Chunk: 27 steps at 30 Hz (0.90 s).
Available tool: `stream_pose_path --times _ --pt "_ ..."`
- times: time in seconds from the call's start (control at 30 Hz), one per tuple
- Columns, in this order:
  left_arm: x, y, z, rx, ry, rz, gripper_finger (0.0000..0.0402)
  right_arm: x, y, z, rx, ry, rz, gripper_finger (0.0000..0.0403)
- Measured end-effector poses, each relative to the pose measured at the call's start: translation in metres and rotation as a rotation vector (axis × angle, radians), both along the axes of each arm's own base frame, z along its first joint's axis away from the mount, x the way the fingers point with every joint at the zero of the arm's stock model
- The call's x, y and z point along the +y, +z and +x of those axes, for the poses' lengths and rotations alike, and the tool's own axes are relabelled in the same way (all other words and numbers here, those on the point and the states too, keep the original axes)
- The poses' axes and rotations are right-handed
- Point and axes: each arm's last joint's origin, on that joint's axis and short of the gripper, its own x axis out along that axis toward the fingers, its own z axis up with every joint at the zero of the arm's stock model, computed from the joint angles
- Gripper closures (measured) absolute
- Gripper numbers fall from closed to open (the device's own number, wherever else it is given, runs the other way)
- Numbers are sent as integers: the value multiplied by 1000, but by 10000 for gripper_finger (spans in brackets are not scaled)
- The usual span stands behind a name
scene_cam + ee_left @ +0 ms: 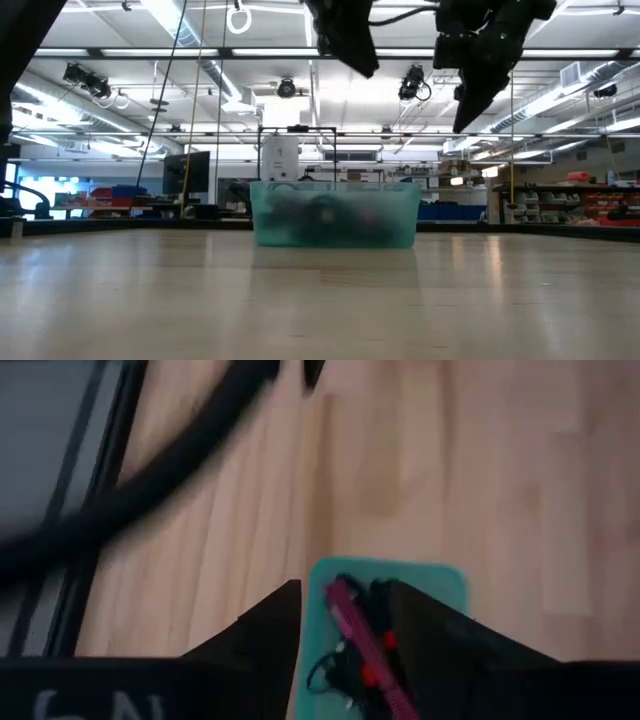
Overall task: Pick and place USB-C Cables
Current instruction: Return to Home Position
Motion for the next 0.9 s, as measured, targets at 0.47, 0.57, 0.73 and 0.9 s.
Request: stream_pose_path --times 0.47,0.57,0.73,0.9 --pt "31 43 13 -458 -274 -171 284 30 47 -26 -372 136 -43 273" --pt "30 48 20 -548 -271 -166 285 37 47 -42 -436 121 -38 273" --pt "20 59 31 -714 -288 -151 286 45 55 -67 -575 59 -58 273" --pt "15 59 28 -677 -251 -122 286 50 56 -85 -665 41 -68 273"
